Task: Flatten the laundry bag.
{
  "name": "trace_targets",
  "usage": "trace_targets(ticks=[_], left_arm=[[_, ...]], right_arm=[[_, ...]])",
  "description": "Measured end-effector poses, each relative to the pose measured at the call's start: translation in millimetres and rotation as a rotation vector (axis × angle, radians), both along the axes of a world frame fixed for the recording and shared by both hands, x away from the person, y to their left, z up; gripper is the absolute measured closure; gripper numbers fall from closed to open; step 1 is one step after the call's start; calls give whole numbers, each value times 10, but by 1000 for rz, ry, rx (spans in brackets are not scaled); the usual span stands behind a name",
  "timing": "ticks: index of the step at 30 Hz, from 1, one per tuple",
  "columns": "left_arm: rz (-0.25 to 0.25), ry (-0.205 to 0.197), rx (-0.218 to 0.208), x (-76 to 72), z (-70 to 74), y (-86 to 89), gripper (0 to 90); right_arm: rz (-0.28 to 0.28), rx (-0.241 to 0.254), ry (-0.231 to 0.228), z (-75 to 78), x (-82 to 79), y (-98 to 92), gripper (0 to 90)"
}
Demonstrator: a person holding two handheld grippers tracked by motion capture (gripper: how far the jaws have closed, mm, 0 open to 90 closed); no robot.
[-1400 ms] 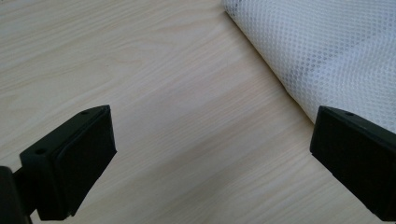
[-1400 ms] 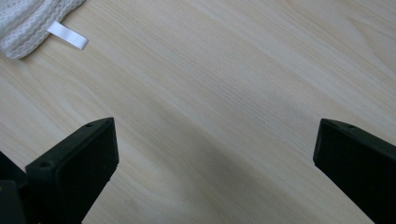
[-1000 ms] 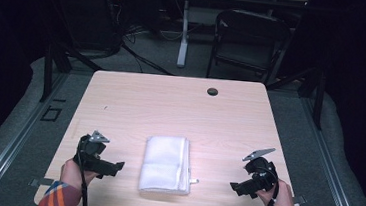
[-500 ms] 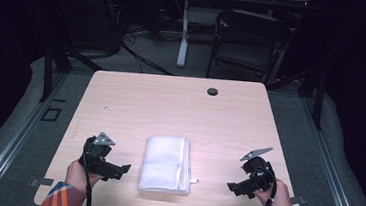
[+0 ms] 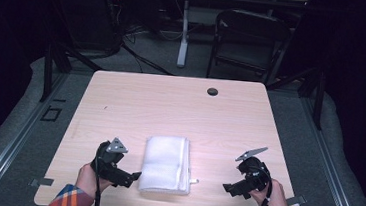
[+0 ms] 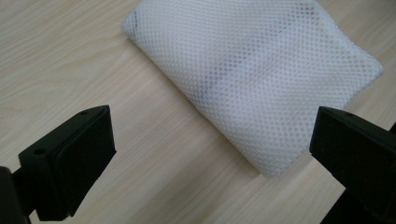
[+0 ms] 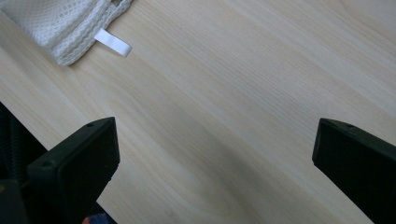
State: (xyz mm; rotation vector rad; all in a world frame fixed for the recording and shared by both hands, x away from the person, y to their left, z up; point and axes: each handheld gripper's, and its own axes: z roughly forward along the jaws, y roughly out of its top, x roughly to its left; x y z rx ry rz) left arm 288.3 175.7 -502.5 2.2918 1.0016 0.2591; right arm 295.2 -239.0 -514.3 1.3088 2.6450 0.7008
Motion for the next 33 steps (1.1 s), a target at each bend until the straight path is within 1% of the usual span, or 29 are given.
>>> trace_targets(ticks=[1,2,4,5,6,7,8,9,11,12,14,15,17,18,19,22,23,24,26,27,28,29,32,33], left_arm=[[-3,4,-1,-2,-4,-14,0],[-11,2,3,1,-7,-23,0],[-10,9,-6,0,-19,-50,4],[-15,6,0,2,-21,-60,6],[-17,11,-3,0,-24,-72,7],[-25,7,0,2,-26,-81,8],[-34,17,-1,1,-23,-88,9],[-38,17,-6,0,-27,-97,11],[-42,17,-10,-5,-30,-117,15],[-42,7,-3,-8,-33,-128,18],[-48,7,-5,-14,-34,-150,22],[-53,12,-6,-17,-34,-160,22],[-56,8,-1,-18,-36,-176,16],[-52,2,-3,-19,-41,-186,11],[-54,8,-6,-20,-46,-196,10],[-65,7,-2,-17,-49,-208,9],[-65,6,-6,-18,-51,-213,9],[-74,11,-4,-16,-47,-213,9],[-72,5,-5,-18,-50,-227,9],[-61,-2,-6,-23,-55,-240,9],[-64,-8,1,-21,-55,-249,6],[-71,-5,-2,-22,-56,-263,2],[-92,-5,0,-32,-70,-322,2],[-104,3,3,-31,-72,-337,3]], right_arm=[[3,-6,1,3,1,5,5],[3,3,0,-3,1,14,6],[8,17,7,-7,1,32,6],[9,8,7,-6,1,39,6],[7,9,9,-7,0,50,7],[15,-4,6,-4,4,49,7],[17,1,9,-5,5,57,8],[13,13,10,-8,2,67,8],[17,3,13,-2,4,78,9],[20,13,13,-5,5,90,9],[15,21,10,-11,0,121,10],[30,18,18,-2,6,130,10],[30,18,12,-3,3,154,11],[40,12,18,5,7,161,11],[40,9,19,8,7,167,11],[32,18,16,6,6,182,12],[36,6,15,12,13,180,12],[35,11,16,13,13,186,12],[40,23,22,17,16,196,13],[39,8,17,18,20,200,13],[47,12,21,18,24,205,13],[46,20,26,15,24,218,13],[50,8,23,13,27,241,14],[52,17,26,16,30,245,15]])
